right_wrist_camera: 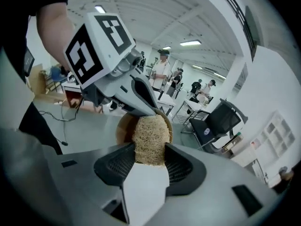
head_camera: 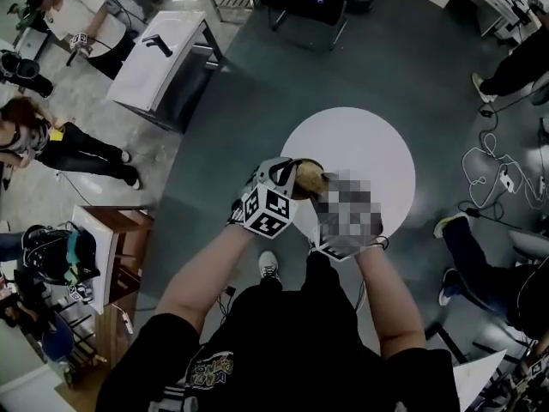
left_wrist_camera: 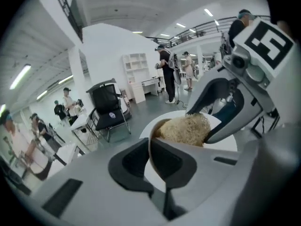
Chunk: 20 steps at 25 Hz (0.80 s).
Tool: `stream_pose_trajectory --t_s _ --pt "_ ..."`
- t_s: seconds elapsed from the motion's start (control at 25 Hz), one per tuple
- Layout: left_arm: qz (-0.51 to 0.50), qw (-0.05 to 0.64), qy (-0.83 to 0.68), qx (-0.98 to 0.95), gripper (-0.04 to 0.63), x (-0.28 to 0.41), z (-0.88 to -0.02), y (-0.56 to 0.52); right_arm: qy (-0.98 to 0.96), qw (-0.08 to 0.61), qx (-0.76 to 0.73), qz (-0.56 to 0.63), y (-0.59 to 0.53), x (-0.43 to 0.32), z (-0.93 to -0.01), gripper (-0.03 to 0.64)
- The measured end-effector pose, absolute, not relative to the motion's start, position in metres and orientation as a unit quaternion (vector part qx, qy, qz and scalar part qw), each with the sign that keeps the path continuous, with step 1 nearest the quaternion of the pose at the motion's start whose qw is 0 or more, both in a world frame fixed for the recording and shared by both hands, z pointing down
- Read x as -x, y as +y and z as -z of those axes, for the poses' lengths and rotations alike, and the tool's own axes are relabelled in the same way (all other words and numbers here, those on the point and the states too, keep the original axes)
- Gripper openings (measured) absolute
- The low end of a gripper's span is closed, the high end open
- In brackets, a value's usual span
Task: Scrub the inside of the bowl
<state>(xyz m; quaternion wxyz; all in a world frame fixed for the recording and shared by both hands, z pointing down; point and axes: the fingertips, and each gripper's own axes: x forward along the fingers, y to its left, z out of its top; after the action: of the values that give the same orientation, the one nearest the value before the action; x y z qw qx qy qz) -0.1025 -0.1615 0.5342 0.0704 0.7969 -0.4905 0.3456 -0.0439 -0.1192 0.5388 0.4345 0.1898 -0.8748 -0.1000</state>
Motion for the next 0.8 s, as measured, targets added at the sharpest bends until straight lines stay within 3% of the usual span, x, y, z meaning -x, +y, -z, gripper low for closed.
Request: stream_pose_trajectory --t_s 0.16,0.28,0.8 --pt "-0.387 -0.036 -0.468 -0.794 0.02 0.101 -0.517 -0.147 -0.862 0.448 -0.206 0.116 -0.109 0.049 -0.534 0.206" --pt "-0.392 -0.074 -0.461 -0.793 0.02 0.1 -0.509 -0.137 -0.861 0.444 -0.229 0.098 -0.099 0.051 -0.531 0.204" --pt "-0.333 -0.054 -0.48 -0.81 0.023 0.098 -0.487 -0.115 -0.859 0.432 -0.274 0.018 -0.075 0.044 -0.524 0.201"
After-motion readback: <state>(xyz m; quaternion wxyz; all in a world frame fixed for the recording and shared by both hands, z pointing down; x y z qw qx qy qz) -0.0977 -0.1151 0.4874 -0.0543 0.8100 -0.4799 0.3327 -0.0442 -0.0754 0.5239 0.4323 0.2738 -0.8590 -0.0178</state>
